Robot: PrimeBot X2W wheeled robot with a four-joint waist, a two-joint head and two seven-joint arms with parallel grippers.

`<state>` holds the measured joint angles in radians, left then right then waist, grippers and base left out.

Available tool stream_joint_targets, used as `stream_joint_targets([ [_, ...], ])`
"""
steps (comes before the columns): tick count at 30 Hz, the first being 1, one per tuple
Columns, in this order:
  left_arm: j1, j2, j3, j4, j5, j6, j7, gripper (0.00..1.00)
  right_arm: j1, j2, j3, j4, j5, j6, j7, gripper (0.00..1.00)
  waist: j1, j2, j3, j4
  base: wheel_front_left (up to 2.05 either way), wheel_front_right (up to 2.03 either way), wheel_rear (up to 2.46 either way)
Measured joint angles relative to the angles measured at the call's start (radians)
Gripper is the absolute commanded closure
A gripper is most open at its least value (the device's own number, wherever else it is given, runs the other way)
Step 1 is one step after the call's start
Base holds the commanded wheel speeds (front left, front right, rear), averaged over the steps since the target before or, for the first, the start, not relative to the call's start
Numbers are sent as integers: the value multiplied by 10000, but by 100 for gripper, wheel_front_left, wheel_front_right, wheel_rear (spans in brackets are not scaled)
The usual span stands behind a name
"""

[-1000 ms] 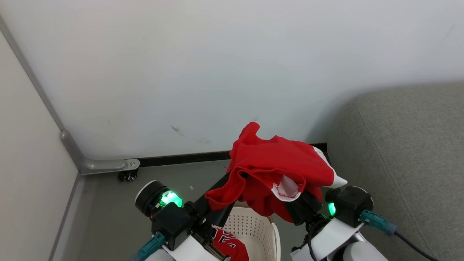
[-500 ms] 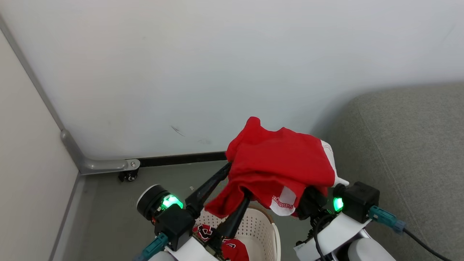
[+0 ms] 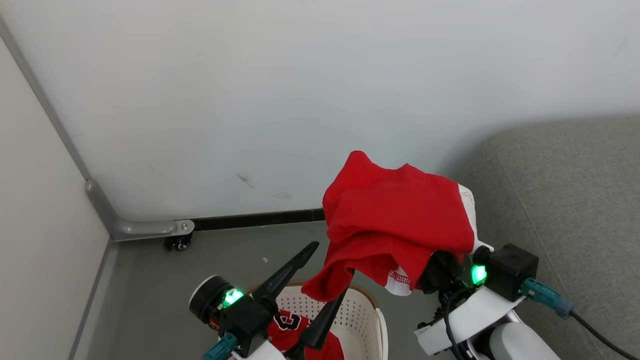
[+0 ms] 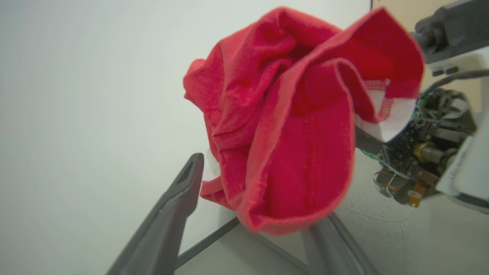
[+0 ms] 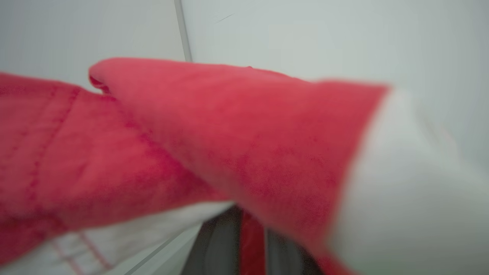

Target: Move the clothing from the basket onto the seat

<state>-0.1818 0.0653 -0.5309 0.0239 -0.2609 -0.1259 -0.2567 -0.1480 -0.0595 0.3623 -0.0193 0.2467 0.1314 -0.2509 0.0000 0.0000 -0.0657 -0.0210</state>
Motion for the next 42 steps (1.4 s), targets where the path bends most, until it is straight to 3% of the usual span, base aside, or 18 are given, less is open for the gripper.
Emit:
stream_joint_targets([
  [8, 278, 130, -146, 412, 82, -2, 0, 0, -1, 2, -303, -56, 0, 0, 0, 100, 0, 0, 32, 22, 0, 0, 0],
  [14, 357, 652, -531, 665, 686, -10, 0, 0, -9, 6, -512, -167, -2, 0, 0, 100, 0, 0, 47, 27, 0, 0, 0],
  [42, 1606, 750, -769, 1220, 621, -12, 0, 0, 60, 15, -1197, -435, -280, 0, 0, 100, 0, 1, 21, -144, 0, 0, 0],
])
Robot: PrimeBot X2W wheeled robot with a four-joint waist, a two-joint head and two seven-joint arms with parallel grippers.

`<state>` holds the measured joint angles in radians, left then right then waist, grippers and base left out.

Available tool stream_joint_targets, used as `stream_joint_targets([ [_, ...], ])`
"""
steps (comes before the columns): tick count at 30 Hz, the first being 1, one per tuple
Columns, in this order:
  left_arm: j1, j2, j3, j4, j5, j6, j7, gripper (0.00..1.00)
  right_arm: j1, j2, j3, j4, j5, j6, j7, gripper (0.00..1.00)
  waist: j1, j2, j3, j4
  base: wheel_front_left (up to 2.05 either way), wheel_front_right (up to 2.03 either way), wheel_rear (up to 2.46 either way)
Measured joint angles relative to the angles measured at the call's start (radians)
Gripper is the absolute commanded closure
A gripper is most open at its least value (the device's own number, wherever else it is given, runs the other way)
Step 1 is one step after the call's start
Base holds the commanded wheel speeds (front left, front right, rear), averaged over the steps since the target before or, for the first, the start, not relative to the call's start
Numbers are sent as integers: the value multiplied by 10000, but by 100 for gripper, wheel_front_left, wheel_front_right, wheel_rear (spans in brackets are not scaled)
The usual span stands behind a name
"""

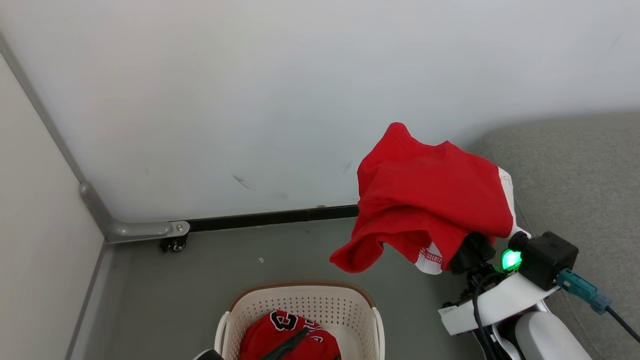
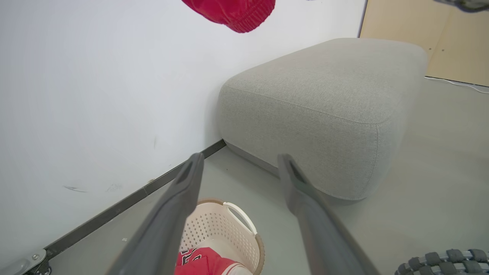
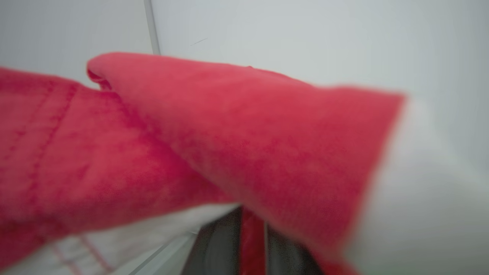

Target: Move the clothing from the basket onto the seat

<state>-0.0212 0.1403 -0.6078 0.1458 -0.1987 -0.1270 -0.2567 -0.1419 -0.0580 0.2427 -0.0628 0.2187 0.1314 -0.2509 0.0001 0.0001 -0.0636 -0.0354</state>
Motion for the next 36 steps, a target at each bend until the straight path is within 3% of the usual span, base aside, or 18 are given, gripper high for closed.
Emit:
stream_joint_targets([
  [6, 97, -21, 35, 0, 2, 0, 0, 0, 197, 15, -198, -4, -92, 0, 0, 100, 0, 0, 58, -67, 0, 0, 0],
  [23, 98, -81, -414, 50, 2, 0, 2, 0, 767, 13, -2550, 132, -483, -4, 0, 100, 0, -1, 191, -508, 0, 0, 0],
  [36, 25, -79, -646, 144, -31, -2, 2, 0, 1023, 94, -3348, -46, -792, -4, 0, 100, 0, 0, 284, -1169, 0, 0, 0],
])
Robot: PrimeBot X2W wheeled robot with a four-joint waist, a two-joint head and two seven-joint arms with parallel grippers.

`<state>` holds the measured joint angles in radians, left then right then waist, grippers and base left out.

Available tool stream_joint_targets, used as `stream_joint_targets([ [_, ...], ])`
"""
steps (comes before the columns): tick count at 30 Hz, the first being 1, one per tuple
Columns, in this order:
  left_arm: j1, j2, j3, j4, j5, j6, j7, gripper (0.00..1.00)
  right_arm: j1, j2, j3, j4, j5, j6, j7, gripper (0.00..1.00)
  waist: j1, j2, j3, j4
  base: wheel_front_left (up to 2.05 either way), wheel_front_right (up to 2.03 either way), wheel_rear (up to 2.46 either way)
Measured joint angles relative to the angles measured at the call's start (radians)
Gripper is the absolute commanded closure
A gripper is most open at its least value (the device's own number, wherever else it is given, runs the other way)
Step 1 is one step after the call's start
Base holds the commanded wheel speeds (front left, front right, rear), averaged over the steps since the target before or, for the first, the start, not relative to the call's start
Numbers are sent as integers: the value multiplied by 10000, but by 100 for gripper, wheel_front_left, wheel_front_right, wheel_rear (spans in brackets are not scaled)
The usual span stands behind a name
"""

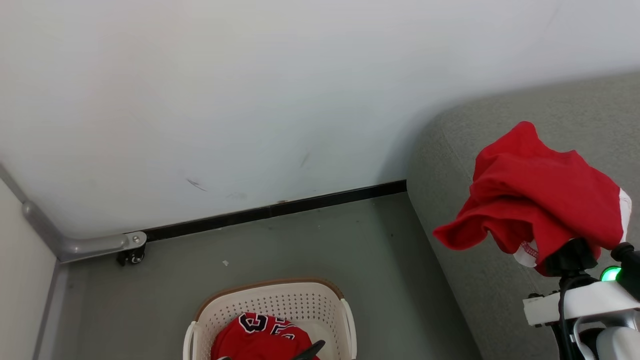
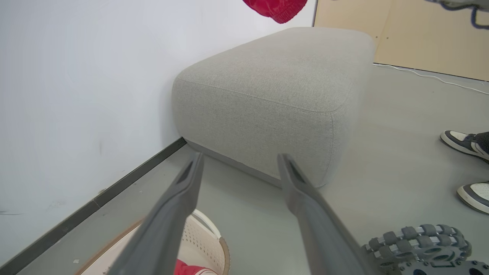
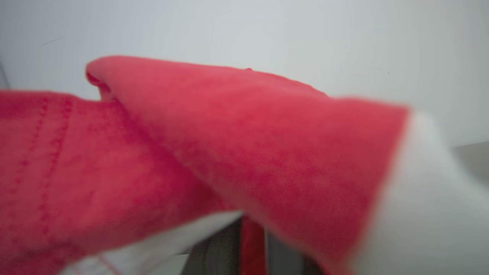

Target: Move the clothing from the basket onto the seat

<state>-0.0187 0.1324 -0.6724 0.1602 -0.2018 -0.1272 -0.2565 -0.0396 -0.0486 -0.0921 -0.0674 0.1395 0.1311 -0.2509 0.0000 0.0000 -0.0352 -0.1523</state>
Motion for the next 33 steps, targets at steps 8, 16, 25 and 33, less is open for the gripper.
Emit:
stream_joint_targets([
  [8, -196, -21, 90, 17, -77, 2, 0, 0, 173, 52, -345, -171, -21, 0, 0, 100, 0, 0, 94, -573, 0, 0, 0],
  [16, -372, -36, 63, 46, -84, 2, -2, 0, 219, 63, -523, -247, -59, 0, 0, 100, 0, 0, 213, -1209, 0, 0, 0],
  [25, -423, -23, 115, 71, -84, 2, -2, 0, 373, 82, -477, -297, -59, 0, 0, 100, 0, 0, 373, -2005, 0, 0, 0],
  [33, -538, -21, 278, 71, -82, 2, -2, 0, 361, 88, -290, -295, -40, 0, 0, 100, 0, 0, 496, -2606, 0, 0, 0],
])
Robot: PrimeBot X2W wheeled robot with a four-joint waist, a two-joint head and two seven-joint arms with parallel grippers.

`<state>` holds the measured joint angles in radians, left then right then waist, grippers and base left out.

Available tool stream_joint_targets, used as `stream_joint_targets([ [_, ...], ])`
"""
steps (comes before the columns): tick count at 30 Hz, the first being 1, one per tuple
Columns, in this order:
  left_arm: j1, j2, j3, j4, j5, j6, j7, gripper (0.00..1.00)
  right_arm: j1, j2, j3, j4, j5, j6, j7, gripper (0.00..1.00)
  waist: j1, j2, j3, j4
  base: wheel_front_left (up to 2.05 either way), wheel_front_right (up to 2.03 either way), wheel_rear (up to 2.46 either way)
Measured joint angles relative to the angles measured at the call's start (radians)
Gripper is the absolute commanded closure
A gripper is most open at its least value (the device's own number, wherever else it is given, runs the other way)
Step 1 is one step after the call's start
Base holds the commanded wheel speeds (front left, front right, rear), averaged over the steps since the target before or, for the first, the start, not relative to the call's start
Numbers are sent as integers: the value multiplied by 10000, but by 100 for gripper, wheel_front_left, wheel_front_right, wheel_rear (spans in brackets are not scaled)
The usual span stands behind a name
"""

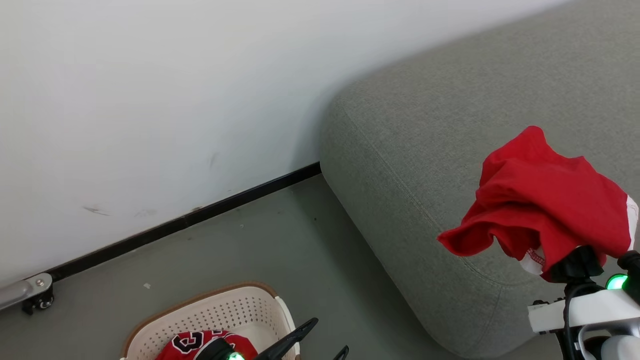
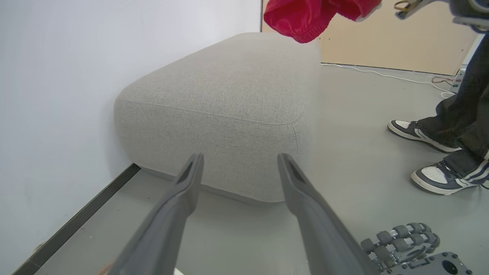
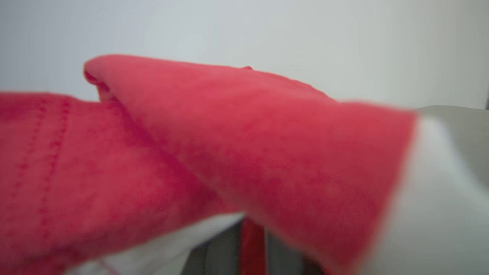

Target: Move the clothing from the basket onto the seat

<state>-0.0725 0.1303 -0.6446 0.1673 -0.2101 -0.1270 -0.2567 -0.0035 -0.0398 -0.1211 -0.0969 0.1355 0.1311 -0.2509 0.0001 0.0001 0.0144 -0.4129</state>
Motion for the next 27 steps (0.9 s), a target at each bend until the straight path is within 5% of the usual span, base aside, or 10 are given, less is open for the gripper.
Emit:
stream_joint_targets([
  [27, 2, -36, 612, -10, 288, 0, 2, 0, -43, 42, -600, 483, 725, 0, 0, 100, 0, 0, 380, -998, 0, 0, 0],
])
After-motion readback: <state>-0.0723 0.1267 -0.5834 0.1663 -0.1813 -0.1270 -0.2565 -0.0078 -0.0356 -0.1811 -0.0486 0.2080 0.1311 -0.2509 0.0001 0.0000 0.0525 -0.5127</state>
